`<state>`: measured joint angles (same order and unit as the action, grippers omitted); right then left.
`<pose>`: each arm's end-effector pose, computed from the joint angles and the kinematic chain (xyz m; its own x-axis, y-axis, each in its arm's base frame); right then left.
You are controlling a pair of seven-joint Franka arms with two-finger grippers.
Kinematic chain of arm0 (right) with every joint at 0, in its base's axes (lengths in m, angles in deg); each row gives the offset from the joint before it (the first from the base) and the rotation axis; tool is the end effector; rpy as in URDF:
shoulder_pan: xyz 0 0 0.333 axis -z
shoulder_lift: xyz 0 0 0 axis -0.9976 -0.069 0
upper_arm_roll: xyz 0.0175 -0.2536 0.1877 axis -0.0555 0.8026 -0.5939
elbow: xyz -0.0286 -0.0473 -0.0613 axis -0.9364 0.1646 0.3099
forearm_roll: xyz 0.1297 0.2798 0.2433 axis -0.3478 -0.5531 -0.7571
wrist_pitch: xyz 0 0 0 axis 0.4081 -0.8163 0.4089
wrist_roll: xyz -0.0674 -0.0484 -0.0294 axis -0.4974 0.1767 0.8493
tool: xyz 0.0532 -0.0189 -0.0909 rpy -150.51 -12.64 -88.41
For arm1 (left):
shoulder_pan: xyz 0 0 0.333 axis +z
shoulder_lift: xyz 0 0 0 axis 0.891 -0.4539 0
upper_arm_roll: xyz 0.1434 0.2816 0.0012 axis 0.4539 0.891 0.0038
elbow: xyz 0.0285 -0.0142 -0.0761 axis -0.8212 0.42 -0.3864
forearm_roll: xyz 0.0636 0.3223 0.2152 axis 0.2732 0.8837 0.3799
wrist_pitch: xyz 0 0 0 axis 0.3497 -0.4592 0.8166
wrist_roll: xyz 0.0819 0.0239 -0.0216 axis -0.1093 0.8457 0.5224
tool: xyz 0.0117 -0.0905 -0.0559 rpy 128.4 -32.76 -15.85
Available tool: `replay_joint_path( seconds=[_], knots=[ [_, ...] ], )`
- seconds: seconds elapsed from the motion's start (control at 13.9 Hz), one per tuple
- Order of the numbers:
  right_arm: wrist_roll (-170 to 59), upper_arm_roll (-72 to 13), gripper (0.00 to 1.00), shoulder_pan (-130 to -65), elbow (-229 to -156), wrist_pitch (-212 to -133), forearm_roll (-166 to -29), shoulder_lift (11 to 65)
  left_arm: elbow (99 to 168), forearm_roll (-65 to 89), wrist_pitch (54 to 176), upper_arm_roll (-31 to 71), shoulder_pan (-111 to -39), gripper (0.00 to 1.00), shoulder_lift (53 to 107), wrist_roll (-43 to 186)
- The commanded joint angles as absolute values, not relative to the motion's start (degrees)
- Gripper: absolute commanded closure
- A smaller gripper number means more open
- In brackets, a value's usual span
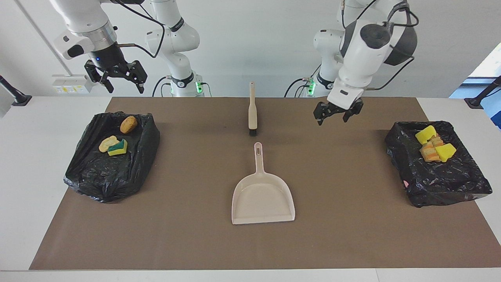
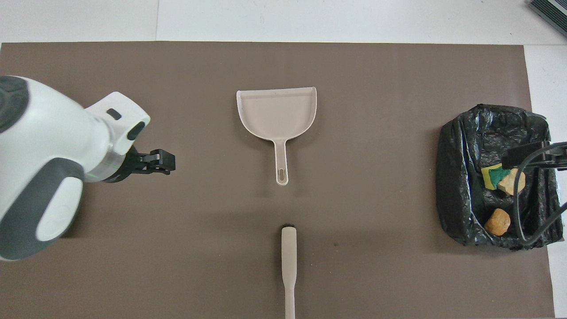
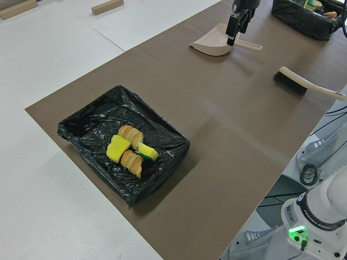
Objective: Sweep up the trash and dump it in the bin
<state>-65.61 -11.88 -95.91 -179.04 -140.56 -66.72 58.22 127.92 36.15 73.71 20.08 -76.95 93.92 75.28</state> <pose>0.5207 -0.0136 0.6561 0.9987 -0.0484 -0.0133 -0.0486 -0.9988 -0.0088 0.5124 -0.1554 0.5602 0.9979 0.0477 -0.0438 0.0478 -0.9989 0.0021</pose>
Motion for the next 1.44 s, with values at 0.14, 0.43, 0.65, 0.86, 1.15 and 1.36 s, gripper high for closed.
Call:
replay_joint_path(
  seconds=[0.14,0.43,0.65,0.86,1.15,1.36],
  knots=[
    [-64.78,-12.55,0.0,-95.01,-179.62,-140.05,-66.8,59.1,113.69,35.97,59.88,19.65,-65.83,0.0,94.89,57.74],
    [-64.78,-12.55,0.0,-95.01,-179.62,-140.05,-66.8,59.1,99.63,35.89,50.9,19.83,-62.74,0.0,87.52,54.37],
    [-64.78,-12.55,0.0,-95.01,-179.62,-140.05,-66.8,59.1,100.89,35.98,50.88,19.65,-62.83,0.0,89.34,54.72],
    [-64.78,-12.55,0.0,-95.01,-179.62,-140.05,-66.8,59.01,103.45,35.98,51.23,19.65,-62.83,0.0,90.93,54.72],
    [-64.78,-12.55,0.0,-95.01,-179.62,-140.05,-66.8,59.1,106.0,37.03,51.76,19.65,-62.83,0.0,92.42,55.07],
    [-64.78,-12.55,0.0,-95.01,-179.62,-140.05,-66.8,59.01,107.5,37.03,52.37,19.65,-62.74,0.0,93.21,55.42]
  ],
)
